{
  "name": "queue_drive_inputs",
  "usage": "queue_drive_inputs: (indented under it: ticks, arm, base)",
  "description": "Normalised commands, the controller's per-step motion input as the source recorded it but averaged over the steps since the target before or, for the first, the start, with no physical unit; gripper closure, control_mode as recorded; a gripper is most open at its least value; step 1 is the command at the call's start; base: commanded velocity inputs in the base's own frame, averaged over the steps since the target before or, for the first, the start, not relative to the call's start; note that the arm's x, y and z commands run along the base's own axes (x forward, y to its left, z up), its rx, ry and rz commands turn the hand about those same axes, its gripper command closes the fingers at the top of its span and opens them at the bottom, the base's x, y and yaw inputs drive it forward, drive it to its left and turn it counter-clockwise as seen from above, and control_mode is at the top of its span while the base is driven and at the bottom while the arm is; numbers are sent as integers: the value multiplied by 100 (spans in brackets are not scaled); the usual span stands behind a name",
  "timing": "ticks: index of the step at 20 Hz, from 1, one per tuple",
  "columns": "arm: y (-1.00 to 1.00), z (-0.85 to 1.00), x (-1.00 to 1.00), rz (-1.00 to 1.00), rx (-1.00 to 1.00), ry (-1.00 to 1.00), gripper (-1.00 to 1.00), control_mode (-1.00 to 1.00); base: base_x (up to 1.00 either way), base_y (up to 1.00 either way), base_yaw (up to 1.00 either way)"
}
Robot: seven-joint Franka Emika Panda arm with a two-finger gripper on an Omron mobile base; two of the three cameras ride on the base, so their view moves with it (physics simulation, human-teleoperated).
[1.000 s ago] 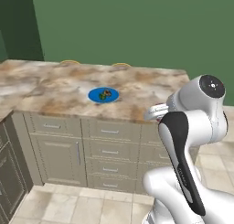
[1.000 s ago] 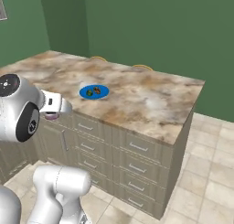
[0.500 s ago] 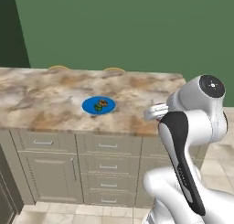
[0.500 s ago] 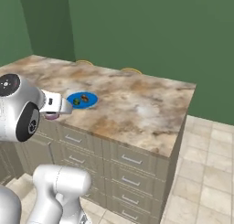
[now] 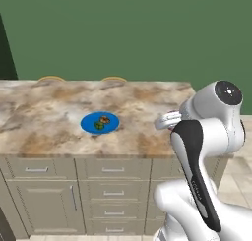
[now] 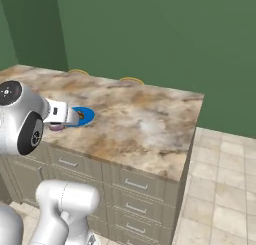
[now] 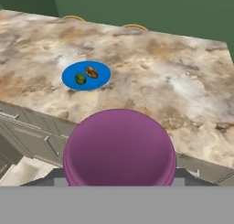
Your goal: Pick the avocado and bread from the counter and place them on the plate. Then pick the jam from the cabinet and place it next to the plate. Lastly close the cabinet door.
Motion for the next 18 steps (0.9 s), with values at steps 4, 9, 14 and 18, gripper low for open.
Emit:
queue_drive_inputs:
  ticks: [4,9,14,18]
  arm:
    - [0,0,0,0,0,0,100,100]
    - [0,0,0,0,0,0,100,100]
    - [0,0,0,0,0,0,100,100]
    - [0,0,0,0,0,0,100,100]
  base:
    - [43,22,-18]
    - [32,25,-18]
    - [13,43,-19]
    - [14,47,-19]
